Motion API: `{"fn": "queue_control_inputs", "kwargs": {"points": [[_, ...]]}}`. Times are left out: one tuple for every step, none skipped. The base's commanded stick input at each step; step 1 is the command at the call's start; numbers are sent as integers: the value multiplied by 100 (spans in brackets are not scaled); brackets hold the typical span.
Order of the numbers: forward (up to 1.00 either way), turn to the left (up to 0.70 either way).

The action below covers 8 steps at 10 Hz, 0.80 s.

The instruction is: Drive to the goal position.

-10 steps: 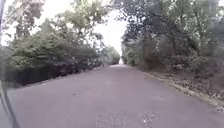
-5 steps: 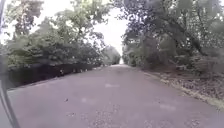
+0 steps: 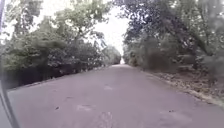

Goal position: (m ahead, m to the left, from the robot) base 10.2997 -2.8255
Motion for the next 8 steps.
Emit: {"fn": "queue_control_inputs", "kwargs": {"points": [[70,0],[70,0],[70,0],[70,0],[70,0],[70,0],[70,0],[70,0]]}}
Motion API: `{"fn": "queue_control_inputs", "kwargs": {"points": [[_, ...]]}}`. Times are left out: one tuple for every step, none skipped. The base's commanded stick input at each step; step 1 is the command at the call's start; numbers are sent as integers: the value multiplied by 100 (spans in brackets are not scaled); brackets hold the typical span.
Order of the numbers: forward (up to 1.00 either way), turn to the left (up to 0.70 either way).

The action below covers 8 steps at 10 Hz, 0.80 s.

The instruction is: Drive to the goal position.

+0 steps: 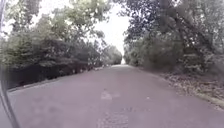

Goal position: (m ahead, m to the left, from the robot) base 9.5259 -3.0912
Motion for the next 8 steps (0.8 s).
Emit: {"fn": "queue_control_inputs", "kwargs": {"points": [[70,0],[70,0],[70,0],[70,0],[70,0],[70,0],[70,0],[70,0]]}}
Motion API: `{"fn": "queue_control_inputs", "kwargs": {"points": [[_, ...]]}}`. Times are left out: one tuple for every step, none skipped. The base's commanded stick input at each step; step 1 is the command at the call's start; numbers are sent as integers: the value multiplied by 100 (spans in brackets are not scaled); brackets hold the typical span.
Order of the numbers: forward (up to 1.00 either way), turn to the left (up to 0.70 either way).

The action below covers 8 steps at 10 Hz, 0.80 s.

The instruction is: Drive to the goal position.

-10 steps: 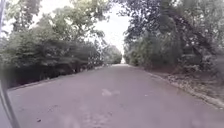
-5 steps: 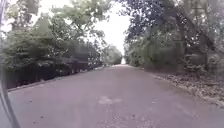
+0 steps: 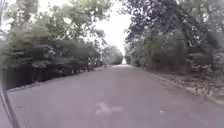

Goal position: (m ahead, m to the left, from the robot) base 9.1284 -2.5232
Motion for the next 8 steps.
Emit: {"fn": "queue_control_inputs", "kwargs": {"points": [[70,0],[70,0],[70,0],[70,0],[70,0],[70,0],[70,0],[70,0]]}}
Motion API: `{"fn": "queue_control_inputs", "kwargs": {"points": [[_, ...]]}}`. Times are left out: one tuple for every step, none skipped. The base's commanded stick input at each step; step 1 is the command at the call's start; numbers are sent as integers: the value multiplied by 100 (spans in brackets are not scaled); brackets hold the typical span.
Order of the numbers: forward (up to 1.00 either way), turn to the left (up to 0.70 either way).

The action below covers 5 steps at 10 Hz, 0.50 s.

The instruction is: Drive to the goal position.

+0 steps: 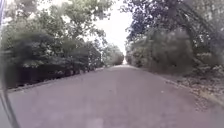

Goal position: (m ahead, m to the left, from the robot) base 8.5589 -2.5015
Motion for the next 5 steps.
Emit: {"fn": "queue_control_inputs", "kwargs": {"points": [[70,0],[70,0],[70,0],[70,0],[70,0]]}}
